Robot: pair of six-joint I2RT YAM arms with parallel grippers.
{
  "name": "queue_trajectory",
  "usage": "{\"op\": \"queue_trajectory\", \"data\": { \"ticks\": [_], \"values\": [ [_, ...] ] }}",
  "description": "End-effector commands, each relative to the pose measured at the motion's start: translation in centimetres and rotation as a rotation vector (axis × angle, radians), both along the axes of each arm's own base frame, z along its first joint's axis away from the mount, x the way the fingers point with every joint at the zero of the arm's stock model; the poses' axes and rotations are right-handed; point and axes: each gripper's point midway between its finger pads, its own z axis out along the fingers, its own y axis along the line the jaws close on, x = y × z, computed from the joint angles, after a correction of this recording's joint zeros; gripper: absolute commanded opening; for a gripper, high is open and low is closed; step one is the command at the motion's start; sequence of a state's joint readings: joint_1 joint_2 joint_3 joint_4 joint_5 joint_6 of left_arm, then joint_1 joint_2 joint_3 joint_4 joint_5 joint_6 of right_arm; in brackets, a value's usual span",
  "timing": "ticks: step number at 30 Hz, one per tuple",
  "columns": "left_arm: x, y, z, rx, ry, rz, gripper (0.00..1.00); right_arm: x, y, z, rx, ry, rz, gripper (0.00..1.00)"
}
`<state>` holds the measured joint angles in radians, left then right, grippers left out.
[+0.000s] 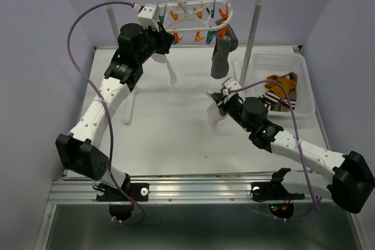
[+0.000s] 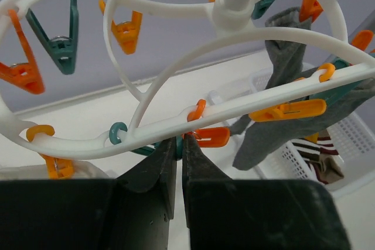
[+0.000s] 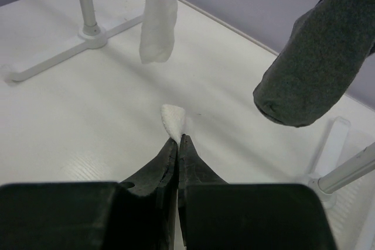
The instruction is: Clip the socks to the hanger
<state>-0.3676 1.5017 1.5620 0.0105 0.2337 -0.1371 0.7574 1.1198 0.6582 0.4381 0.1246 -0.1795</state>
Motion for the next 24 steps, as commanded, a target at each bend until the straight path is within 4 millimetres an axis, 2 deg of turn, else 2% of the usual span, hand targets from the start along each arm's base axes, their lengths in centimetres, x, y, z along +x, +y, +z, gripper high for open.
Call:
{"op": "queue_trajectory", "data": {
  "ticks": [1, 6, 16, 17, 18, 19, 24],
  "values": [
    [-1.7, 1.3, 2.3, -0.151, 0.068, 0.083, 0.0, -0.2, 0.6, 3.6, 0.075, -0.03, 0.03, 0.01],
    [-1.8, 0.9, 2.2, -0.179, 0.112, 0.075, 0.0, -0.2, 0.7, 4.0, 0.08, -0.032, 0.04, 0.01],
    [-1.7, -0.5, 3.6, -0.127, 0.076, 0.037, 0.0, 0.1, 0.6, 4.2, 0.068, -0.041, 0.022, 0.02],
    [-1.7, -0.6, 3.6, -0.121, 0.076, 0.039, 0.02, 0.1, 0.5, 4.3, 0.067, -0.045, 0.021, 0.02],
    [-1.7, -0.7, 3.7, -0.122, 0.074, 0.039, 0.22, 0.1, 0.5, 4.3, 0.066, -0.046, 0.019, 0.02],
    [-1.8, -0.7, 3.9, -0.115, 0.067, 0.038, 0.29, 0.2, 0.5, 4.3, 0.065, -0.045, 0.018, 0.02],
    [-1.9, -0.4, 4.5, -0.106, 0.053, 0.063, 0.43, 0.2, 0.3, 4.5, 0.063, -0.052, 0.01, 0.02]
  ]
}}
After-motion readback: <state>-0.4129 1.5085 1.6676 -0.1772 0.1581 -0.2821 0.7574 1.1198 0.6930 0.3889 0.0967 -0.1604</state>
